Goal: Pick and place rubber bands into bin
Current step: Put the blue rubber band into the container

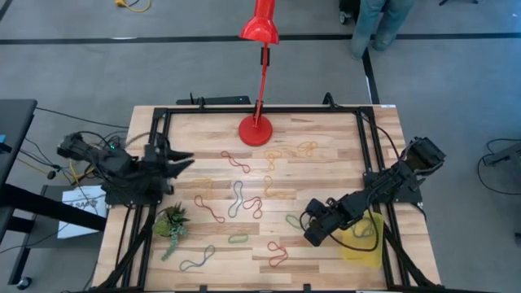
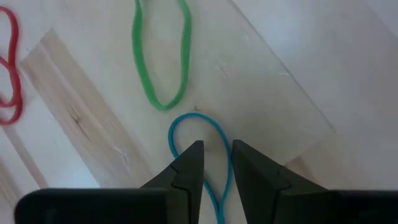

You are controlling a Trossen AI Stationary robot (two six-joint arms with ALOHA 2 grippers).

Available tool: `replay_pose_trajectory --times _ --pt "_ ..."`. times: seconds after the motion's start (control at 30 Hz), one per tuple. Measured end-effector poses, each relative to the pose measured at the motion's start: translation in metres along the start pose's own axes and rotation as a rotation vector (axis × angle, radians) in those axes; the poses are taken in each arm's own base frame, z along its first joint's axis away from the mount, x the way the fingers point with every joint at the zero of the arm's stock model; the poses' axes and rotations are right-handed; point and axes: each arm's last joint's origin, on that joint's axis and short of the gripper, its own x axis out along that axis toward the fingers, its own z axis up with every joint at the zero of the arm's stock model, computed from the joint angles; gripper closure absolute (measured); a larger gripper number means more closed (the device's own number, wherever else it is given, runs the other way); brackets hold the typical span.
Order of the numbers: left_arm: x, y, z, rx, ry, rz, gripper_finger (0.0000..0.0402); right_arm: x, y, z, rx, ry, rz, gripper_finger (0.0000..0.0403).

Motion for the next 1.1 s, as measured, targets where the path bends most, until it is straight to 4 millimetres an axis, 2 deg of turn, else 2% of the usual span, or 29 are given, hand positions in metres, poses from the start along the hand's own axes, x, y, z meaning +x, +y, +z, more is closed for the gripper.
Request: replay_pose_trajectory --times 0.13,0.27,0.43,0.6,0.83,0.97,1.1 --pt "0.029 -0.021 -0.002 0.071 0.133 0.043 0.0319 0.001 -0.003 0.005 -0.018 0.006 -0.005 0.0321" --pt "0.052 -0.039 -0.02 0.075 0.249 0.037 0.0319 0.001 -0.003 0.005 -0.032 0.002 -0.009 0.0328" --pt "0.069 -0.052 -0.039 0.08 0.325 0.022 0.0319 0.0 -0.002 0.002 -0.05 -0.011 -0.02 0.0356" --pt "0.076 -0.05 -0.036 0.048 0.275 0.056 0.0319 0.0 -0.002 0.0 -0.085 -0.011 -0.028 0.0395" --pt "0.078 -0.043 -0.033 0.041 0.269 0.087 0.0319 -0.005 0.002 0.007 -0.157 0.026 0.002 0.0401" --pt "0.079 -0.04 -0.033 0.04 0.269 0.101 0.0319 -0.025 0.015 0.021 -0.142 0.048 0.03 0.0401" --pt "0.08 -0.038 -0.033 0.039 0.269 0.113 0.0319 -0.053 0.023 0.031 -0.133 0.086 -0.041 0.0402"
